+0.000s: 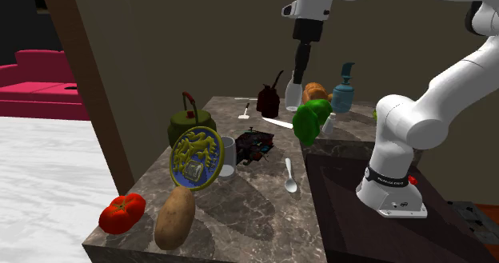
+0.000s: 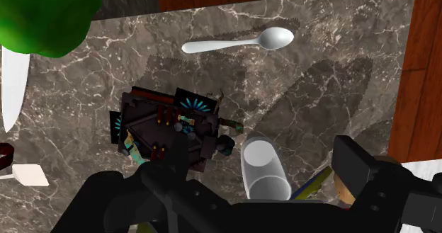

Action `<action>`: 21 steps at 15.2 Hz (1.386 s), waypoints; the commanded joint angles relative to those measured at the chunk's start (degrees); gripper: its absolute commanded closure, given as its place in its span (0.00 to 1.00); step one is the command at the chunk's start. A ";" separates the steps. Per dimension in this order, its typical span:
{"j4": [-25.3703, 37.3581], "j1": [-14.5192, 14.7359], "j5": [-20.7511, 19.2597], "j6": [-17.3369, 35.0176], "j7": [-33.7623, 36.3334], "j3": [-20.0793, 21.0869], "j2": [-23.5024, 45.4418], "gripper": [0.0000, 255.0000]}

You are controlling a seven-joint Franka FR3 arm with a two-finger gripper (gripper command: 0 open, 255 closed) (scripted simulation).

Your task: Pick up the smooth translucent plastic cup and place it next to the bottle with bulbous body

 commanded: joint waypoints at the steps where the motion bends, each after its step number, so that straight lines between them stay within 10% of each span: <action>1: 0.00 0.00 0.00 0.00 0.00 0.00 0.00 0.00; 21: 9.54 -3.83 -6.97 26.89 17.32 7.85 39.74 0.00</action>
